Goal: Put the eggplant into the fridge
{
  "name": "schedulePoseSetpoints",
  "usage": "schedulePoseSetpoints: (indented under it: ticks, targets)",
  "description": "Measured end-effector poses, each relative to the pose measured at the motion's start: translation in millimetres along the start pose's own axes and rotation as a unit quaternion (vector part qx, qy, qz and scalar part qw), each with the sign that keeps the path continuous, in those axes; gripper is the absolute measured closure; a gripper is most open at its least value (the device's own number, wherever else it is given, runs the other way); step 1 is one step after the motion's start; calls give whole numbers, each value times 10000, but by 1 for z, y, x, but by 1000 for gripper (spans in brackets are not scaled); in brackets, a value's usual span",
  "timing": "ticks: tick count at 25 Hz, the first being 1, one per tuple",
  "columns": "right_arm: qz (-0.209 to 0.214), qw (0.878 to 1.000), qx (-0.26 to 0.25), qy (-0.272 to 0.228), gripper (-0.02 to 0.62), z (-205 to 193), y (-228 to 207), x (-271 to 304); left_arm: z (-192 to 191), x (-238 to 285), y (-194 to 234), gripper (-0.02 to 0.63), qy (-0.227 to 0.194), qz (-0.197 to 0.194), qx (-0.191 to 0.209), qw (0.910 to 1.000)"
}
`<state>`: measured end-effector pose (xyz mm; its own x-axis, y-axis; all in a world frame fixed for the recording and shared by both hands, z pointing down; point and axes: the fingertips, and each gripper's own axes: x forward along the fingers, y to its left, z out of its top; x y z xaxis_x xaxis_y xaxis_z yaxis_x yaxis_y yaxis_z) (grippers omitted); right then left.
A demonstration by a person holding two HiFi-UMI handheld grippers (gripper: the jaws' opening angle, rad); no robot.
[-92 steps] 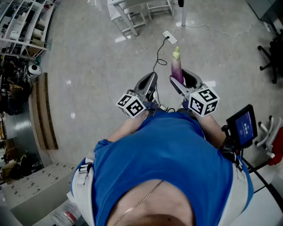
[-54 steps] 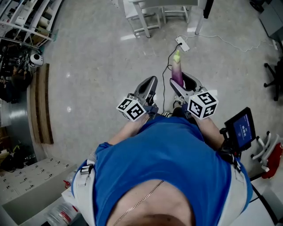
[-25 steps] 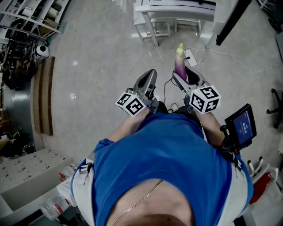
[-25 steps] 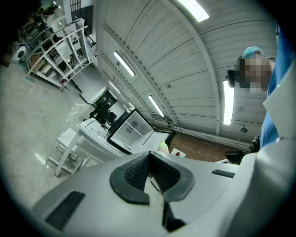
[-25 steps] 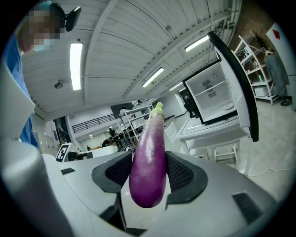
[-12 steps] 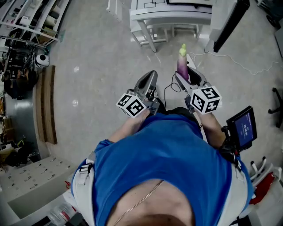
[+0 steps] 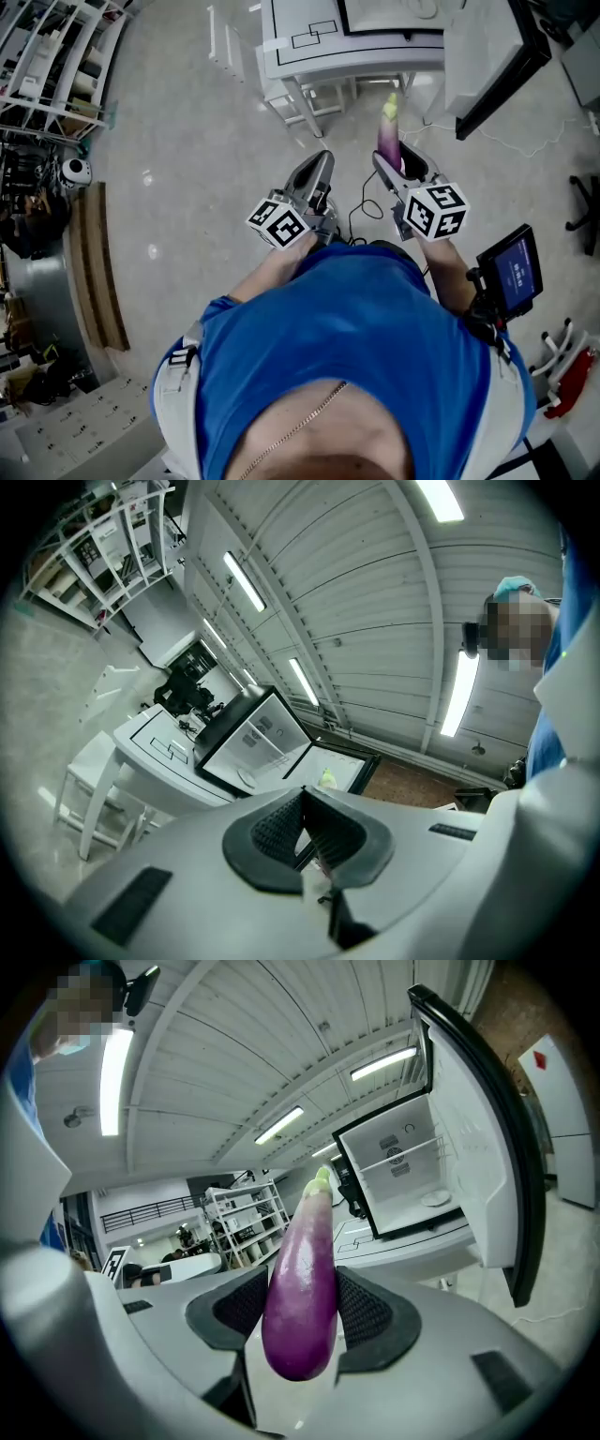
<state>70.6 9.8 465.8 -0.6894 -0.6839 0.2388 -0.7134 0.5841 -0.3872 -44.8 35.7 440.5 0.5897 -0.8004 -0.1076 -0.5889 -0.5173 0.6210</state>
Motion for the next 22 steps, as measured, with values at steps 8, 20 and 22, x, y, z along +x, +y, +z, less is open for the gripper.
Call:
schedulePoseSetpoints:
  ticks: [8, 20, 22]
  targets:
    - [-523, 9985, -69, -125, 364, 41, -10, 72, 62, 27, 60, 597, 145, -321, -18, 9994]
    - [-1088, 9936, -121, -276, 364, 73, -20, 165, 122, 34, 154, 597, 300, -421, -120, 9986]
    - [-1160, 9929, -119, -253, 364, 74, -24, 172, 124, 38, 162, 597, 316, -416, -207, 9984]
